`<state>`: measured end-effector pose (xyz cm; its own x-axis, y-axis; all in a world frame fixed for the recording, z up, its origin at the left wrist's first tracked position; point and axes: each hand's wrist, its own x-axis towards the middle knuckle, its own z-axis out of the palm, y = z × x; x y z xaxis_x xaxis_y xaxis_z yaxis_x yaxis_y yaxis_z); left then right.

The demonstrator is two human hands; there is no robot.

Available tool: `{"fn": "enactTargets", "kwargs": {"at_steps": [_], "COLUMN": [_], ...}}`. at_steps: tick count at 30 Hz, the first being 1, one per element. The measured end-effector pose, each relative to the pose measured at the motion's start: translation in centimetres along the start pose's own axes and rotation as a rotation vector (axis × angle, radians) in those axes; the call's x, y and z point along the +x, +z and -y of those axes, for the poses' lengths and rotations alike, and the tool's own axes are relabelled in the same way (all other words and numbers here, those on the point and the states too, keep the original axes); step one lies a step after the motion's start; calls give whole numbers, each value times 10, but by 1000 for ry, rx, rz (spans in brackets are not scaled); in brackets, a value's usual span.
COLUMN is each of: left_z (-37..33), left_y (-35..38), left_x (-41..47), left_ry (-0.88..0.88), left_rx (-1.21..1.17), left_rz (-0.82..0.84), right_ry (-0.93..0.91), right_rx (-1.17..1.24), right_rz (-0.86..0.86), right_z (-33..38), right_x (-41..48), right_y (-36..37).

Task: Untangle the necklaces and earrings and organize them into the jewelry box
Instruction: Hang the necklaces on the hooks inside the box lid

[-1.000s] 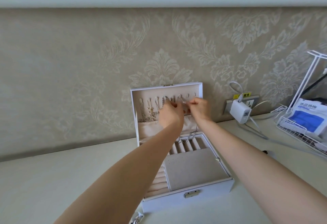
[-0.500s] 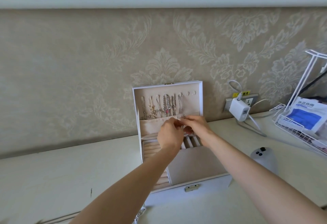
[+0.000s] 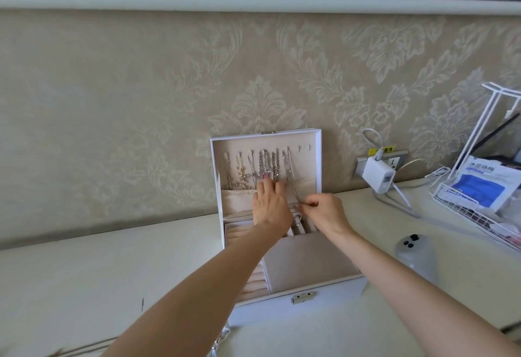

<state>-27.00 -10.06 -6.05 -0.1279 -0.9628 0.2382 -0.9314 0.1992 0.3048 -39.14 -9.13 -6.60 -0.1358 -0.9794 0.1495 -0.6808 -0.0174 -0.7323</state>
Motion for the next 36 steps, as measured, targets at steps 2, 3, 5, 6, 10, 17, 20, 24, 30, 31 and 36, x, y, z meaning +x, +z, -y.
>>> {"fn": "enactTargets", "kwargs": {"at_steps": [2,3,5,6,10,17,20,24,30,31,36], "left_z": [-2,-3,-3,-2,1,3,5,16,57,66,107], "left_y": [-1,-1,-1,-1,0,-1,-4,-16,-54,-59,-64], "left_x": [3,4,5,5,6,5,3,-9,-47,-56,-95], "left_ry": [-12,-14,-12,-10,10,26,45,122,18,-43,-291], "left_rx": [3,2,-9,-16,-28,-83,-94,-181,-183,-165,54], "left_rz": [18,19,18,18,27,30,38,-16,-140,-136,215], "right_ry": [-27,-28,13,50,66,75,51,16,-59,-63,-84], "right_rx": [70,129,310,437,716,451,271,232,224,216,189], "right_rz": [2,-17,-44,-29,-4,37,9,-9,90,119,285], "right_z": [9,16,32,41,64,53,37,33,51,54,71], "right_x": [10,16,29,35,58,71,66,49,-6,-15,-61], "right_y": [-8,-13,-21,-24,-34,-24,-16,-10,1,5,20]}}
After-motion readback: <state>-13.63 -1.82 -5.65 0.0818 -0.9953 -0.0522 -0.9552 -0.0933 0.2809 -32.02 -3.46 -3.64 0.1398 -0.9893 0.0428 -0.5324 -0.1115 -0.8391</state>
